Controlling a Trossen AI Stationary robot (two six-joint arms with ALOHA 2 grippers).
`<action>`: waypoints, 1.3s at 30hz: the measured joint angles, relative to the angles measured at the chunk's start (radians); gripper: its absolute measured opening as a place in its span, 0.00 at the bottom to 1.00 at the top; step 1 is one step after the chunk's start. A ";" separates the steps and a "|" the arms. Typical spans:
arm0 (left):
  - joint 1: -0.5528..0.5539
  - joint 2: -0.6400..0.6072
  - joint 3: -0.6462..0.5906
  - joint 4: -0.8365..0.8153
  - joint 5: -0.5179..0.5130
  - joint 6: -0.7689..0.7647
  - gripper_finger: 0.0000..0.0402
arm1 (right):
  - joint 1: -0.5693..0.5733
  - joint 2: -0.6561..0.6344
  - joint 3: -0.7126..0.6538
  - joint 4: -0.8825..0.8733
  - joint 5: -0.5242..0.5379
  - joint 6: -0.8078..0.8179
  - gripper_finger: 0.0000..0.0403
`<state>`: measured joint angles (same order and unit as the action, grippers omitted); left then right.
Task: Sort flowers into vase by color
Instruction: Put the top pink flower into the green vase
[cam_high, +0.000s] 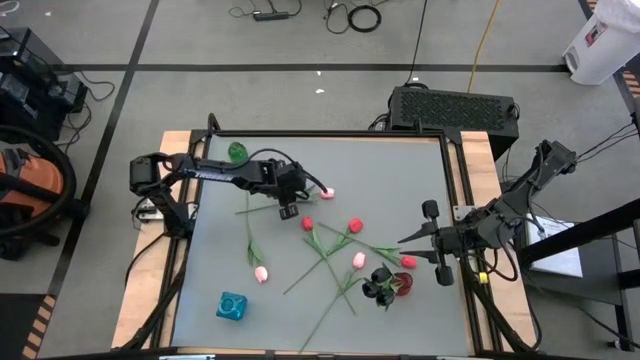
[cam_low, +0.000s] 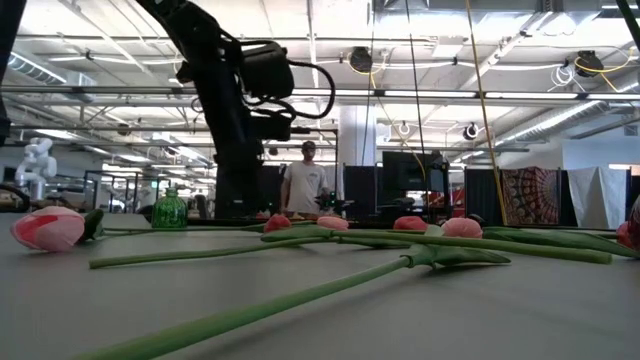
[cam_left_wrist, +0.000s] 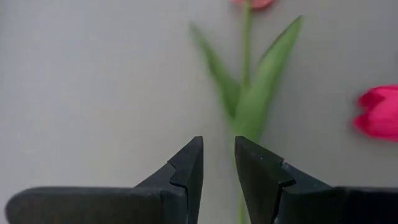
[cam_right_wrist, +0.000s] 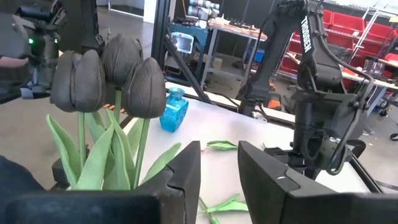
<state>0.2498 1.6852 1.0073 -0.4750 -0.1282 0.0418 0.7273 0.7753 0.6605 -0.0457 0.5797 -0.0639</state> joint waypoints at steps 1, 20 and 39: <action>0.000 0.000 0.000 0.006 0.017 0.008 0.25 | 0.000 0.000 0.000 -0.004 0.000 0.000 0.24; 0.008 0.055 0.000 0.013 0.075 0.018 0.25 | 0.000 0.002 0.000 -0.044 0.000 0.044 0.24; 0.024 0.096 0.000 0.022 0.058 0.017 0.25 | 0.000 0.009 0.000 -0.042 -0.001 0.053 0.24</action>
<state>0.2737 1.7809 1.0077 -0.4531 -0.0697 0.0589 0.7273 0.7841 0.6605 -0.0873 0.5789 -0.0109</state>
